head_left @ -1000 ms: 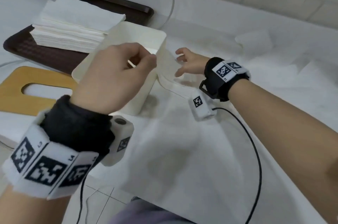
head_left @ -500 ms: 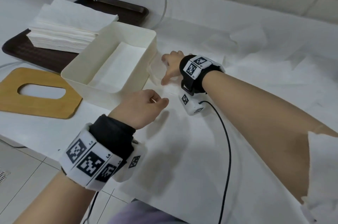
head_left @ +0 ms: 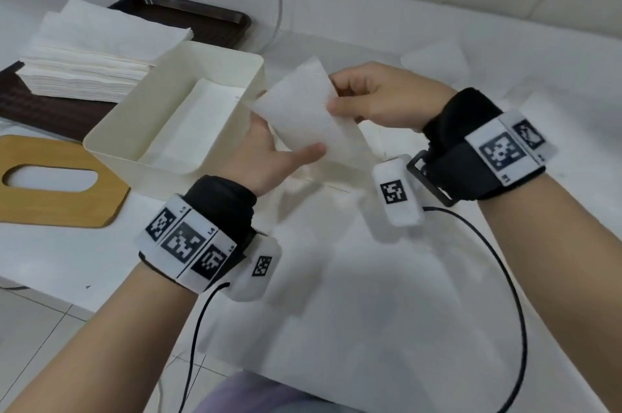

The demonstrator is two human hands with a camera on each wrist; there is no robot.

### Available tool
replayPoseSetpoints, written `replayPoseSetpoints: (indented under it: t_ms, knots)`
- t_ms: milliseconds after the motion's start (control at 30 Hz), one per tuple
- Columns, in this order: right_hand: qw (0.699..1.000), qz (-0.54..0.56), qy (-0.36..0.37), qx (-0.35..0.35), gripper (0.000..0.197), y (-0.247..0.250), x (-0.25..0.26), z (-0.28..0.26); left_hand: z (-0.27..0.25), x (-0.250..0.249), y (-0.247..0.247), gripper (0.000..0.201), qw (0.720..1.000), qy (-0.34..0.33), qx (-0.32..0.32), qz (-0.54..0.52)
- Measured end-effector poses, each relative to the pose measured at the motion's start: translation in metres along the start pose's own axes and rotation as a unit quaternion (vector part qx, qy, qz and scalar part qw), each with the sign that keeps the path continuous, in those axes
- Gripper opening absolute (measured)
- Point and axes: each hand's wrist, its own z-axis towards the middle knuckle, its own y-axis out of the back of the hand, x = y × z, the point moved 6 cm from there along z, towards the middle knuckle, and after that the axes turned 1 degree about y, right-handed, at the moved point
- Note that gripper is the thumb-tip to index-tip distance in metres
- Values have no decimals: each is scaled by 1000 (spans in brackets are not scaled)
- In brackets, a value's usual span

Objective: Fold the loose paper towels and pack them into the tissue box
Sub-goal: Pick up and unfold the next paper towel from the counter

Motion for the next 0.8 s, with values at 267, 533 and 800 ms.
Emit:
replayPoseSetpoints:
  t_ms: [267, 533, 800]
  knots:
    - [990, 136, 34, 31, 32, 18, 15, -29, -29, -24, 1, 44, 965, -58, 55, -249]
    - [996, -5, -83, -10, 7, -10, -31, 43, -57, 24, 23, 26, 985, 51, -24, -166]
    - [964, -215, -151, 37, 81, -58, -62, 109, -73, 51, 32, 41, 993, 91, -33, -69]
